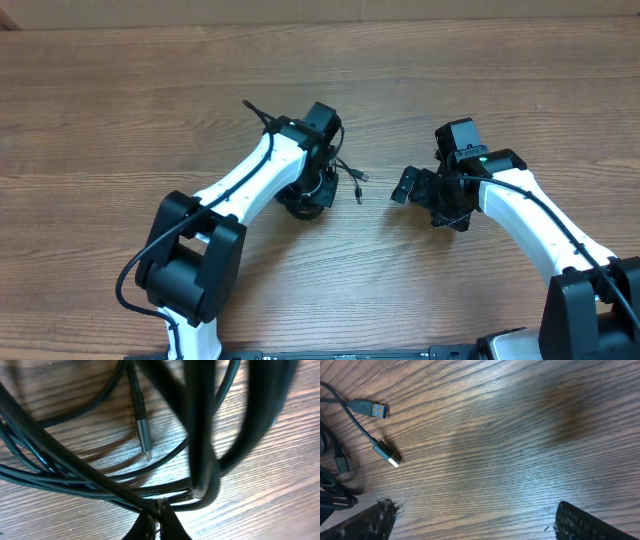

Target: Untangle cables

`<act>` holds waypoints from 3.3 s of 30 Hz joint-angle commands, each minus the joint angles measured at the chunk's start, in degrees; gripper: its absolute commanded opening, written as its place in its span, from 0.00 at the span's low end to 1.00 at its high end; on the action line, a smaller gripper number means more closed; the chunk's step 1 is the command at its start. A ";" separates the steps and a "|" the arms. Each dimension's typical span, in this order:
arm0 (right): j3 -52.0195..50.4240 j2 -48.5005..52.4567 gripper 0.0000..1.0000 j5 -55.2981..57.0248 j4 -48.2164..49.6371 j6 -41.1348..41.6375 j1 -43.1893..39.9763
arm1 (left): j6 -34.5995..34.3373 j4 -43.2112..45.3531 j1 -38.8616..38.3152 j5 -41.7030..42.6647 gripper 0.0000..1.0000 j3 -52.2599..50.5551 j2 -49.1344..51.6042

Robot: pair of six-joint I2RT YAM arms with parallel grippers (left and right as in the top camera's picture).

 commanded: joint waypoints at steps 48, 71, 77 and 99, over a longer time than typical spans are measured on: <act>-0.46 -1.11 1.00 -0.26 0.15 0.04 -0.02 | 11.10 15.50 0.68 18.43 0.04 2.01 -42.47; -0.26 -1.14 1.00 -8.63 -5.95 -4.31 -0.31 | 4.33 -7.32 0.50 7.17 0.04 1.86 -19.17; 4.79 -1.25 0.90 -32.15 -10.60 -28.63 -2.58 | 8.68 -4.13 0.52 7.15 0.04 1.92 -22.53; 4.76 -1.18 0.47 -30.45 11.80 2.14 0.61 | 17.55 5.95 0.61 13.46 0.04 -4.39 -32.74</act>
